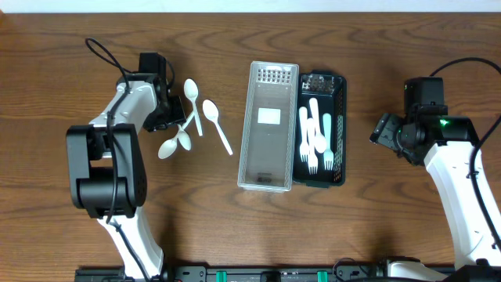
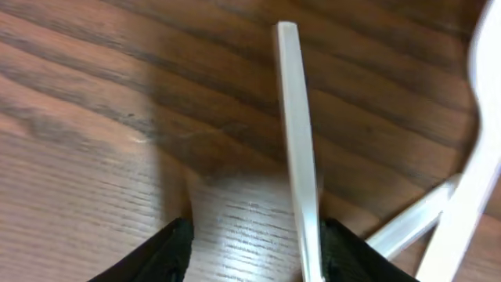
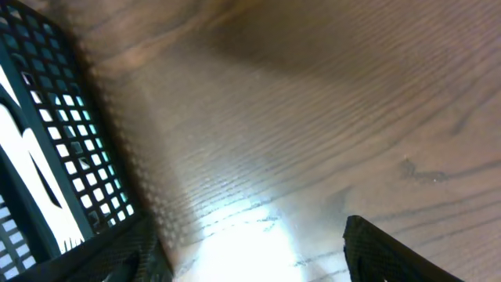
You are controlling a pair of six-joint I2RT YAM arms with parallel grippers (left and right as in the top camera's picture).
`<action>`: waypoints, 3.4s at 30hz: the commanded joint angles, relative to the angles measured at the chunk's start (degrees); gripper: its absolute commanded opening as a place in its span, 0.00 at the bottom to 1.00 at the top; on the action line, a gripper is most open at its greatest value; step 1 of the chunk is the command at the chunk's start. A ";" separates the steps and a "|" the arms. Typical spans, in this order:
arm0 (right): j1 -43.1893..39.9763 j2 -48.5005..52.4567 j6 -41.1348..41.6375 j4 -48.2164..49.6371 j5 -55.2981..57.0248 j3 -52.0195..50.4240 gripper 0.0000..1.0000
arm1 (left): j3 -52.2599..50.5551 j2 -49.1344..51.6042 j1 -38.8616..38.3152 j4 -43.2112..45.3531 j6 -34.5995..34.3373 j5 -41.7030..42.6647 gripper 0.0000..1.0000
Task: Pack container
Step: 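Reach the left gripper to the spoons and grasp one, then place the white spoon into the grey tray with the left gripper, then grasp another white spoon with the left gripper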
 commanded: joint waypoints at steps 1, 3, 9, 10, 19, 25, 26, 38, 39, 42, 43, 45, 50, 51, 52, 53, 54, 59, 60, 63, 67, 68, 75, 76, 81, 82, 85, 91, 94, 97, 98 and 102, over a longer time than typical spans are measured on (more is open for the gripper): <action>-0.24 0.02 0.59 -0.48 0.11 -0.26 0.79 | 0.46 2.78 -0.13 -0.39 1.03 -0.68 0.50; -0.24 0.02 0.59 -0.50 -0.52 -0.26 0.78 | 0.46 3.37 -0.33 -0.57 1.01 -0.66 0.45; -0.24 0.02 0.59 -0.74 -1.11 -0.26 0.77 | 0.61 2.67 -0.63 -2.14 0.81 1.53 0.06; -0.24 0.02 0.57 -0.79 -1.11 -0.26 0.77 | 0.81 2.34 -0.63 -2.82 0.39 1.51 0.06; -0.24 0.02 0.59 -1.31 -1.11 -0.26 0.77 | 9.33 -8.22 -1.42 -14.05 -0.35 9.27 0.06; -0.24 0.02 0.57 -1.16 -1.60 -0.26 0.77 | 13.22 -20.63 -9.07 -16.02 -0.52 14.12 0.06; -0.24 0.02 0.57 -1.16 -1.75 -0.26 0.77 | 13.22 -22.47 -11.43 -15.74 -0.52 13.90 0.06; -0.24 0.00 0.55 -1.31 -1.75 -0.26 0.78 | 11.78 -17.84 -33.42 -14.05 -0.55 0.20 0.06; -0.24 0.02 0.55 -1.38 -1.75 -0.26 0.78 | 11.78 -16.28 -34.03 -14.03 -0.55 -0.52 0.06; -0.24 0.02 0.57 -1.55 -1.75 -0.26 0.78 | 11.78 -11.19 -35.08 -13.86 -1.99 -0.26 0.08; -0.24 0.00 0.57 -1.55 -1.75 -0.26 0.78 | 11.78 -9.94 -35.26 -13.86 -2.05 0.00 0.09; -0.24 0.02 0.55 -1.55 -1.73 -0.26 0.79 | 11.80 -8.09 -35.52 -13.86 -2.03 1.11 0.16; -0.24 0.02 0.55 -1.51 -1.73 -0.26 0.80 | 13.14 -10.32 -34.56 -15.63 -1.27 1.20 0.48; -0.24 0.02 0.55 -1.44 -1.73 -0.26 0.80 | 13.40 -11.37 -34.05 -16.00 -0.66 1.14 0.57; -0.24 0.02 0.55 -1.38 -1.73 -0.26 0.80 | 13.44 -12.66 -33.38 -16.31 -0.50 0.68 0.62; -0.24 0.02 0.55 -1.36 -1.73 -0.26 0.80 | 13.44 -14.12 -32.46 -16.83 -0.50 -0.37 0.65; -0.24 0.02 0.55 -1.36 -1.73 -0.26 0.80 | 13.42 -16.02 -30.97 -17.70 -0.50 -2.21 0.68; -0.24 0.02 0.55 -1.11 -1.73 -0.26 0.81 | 13.40 -18.71 -23.71 -19.34 -0.50 -9.35 0.75; -0.24 0.02 0.55 -1.03 -1.73 -0.26 0.81 | 13.09 -18.49 -21.99 -19.30 -0.50 -9.35 0.75; -0.24 0.02 0.57 -0.63 -1.73 -0.26 0.81 | 11.52 -16.61 -17.14 -18.62 -0.50 -9.31 0.75; -0.24 0.02 0.57 -0.46 -1.73 -0.26 0.82 | 10.88 -11.41 -11.69 -18.16 -0.50 -9.33 0.75; -0.24 0.02 0.55 -0.50 -1.73 -0.26 0.82 | 10.88 -10.25 -10.58 -18.12 -0.50 -9.31 0.75; -0.24 0.02 0.57 -0.57 -1.73 -0.26 0.82 | 10.88 -3.19 -5.38 -19.96 16.04 -5.60 0.66; -0.24 0.02 0.57 -0.48 -1.73 -0.26 0.82 | 10.88 -2.40 -4.90 -20.52 18.97 -5.60 0.64; -0.24 0.02 0.57 -0.37 -1.73 -0.26 0.82 | 10.86 -0.28 -3.85 -21.99 27.58 -4.81 0.64; -0.24 0.02 0.59 -0.35 -1.73 -0.26 0.82 | 10.86 0.02 -3.85 -22.08 29.16 -3.69 0.64; -0.24 0.02 0.57 -0.22 -1.73 -0.26 0.82 | 10.75 1.18 -3.91 -22.01 31.26 0.15 0.63; -0.24 0.02 0.57 -0.24 -1.73 -0.26 0.82 | 9.14 2.36 -3.93 -20.94 31.76 0.17 0.63; -0.24 0.02 0.57 -0.20 -1.73 -0.26 0.82 | 6.91 2.36 -3.93 -18.40 32.81 0.17 0.63; -0.24 0.02 0.57 -0.20 -1.73 -0.26 0.83 | 4.26 2.36 -3.96 -15.21 32.83 0.20 0.63; -0.24 0.02 0.57 -0.20 -1.73 -0.26 0.82 | 3.23 2.36 -3.96 -14.19 33.00 0.20 0.63; -0.24 0.02 0.57 -0.22 -1.73 -0.26 0.82 | -0.59 2.36 -3.96 -10.60 32.96 0.20 0.61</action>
